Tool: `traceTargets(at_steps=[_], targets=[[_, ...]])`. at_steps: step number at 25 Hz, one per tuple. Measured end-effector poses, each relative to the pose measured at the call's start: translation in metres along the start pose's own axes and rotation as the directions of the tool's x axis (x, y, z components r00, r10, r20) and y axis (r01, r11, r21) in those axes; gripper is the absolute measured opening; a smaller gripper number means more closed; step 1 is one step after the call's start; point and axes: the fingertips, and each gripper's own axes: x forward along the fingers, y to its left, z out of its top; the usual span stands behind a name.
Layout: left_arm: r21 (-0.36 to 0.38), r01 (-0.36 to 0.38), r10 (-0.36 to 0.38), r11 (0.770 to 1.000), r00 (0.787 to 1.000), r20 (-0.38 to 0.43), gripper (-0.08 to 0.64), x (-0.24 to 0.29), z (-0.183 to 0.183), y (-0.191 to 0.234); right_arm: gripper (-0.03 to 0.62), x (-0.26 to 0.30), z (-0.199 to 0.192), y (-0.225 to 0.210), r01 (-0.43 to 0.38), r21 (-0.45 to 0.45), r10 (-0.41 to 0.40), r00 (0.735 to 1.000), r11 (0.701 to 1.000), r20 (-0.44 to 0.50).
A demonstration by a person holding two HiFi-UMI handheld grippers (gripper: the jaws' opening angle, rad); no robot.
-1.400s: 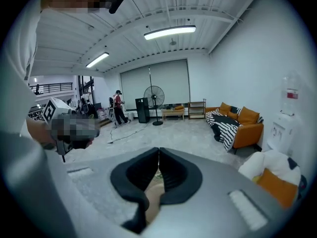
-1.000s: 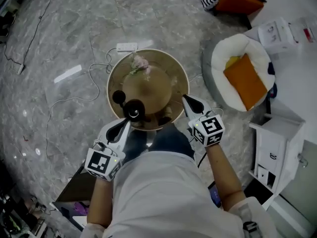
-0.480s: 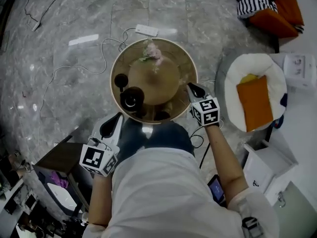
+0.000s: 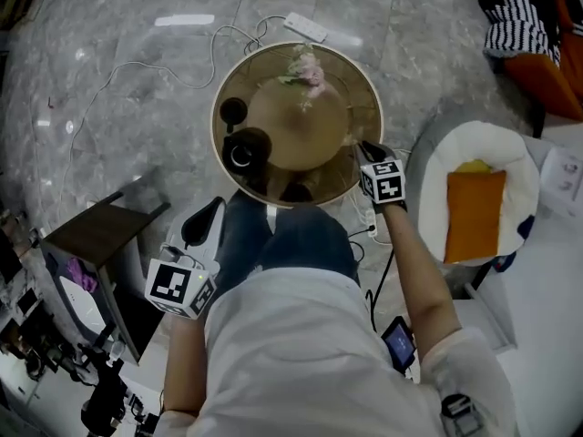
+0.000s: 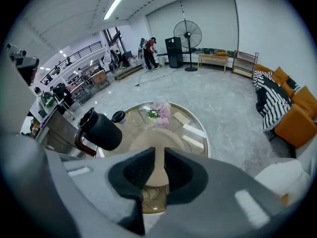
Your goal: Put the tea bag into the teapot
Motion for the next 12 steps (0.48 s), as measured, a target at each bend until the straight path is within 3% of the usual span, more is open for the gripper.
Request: traceTargets(at_steps=[12], targets=[[-0.097, -0.08, 0.074, 0.992, 0.995, -0.066, 0.008, 0.007, -0.049, -0.011, 0.111, 0.088, -0.061, -0.027, -0.03, -0.049, 0.02, 0.981, 0.998, -0.191]])
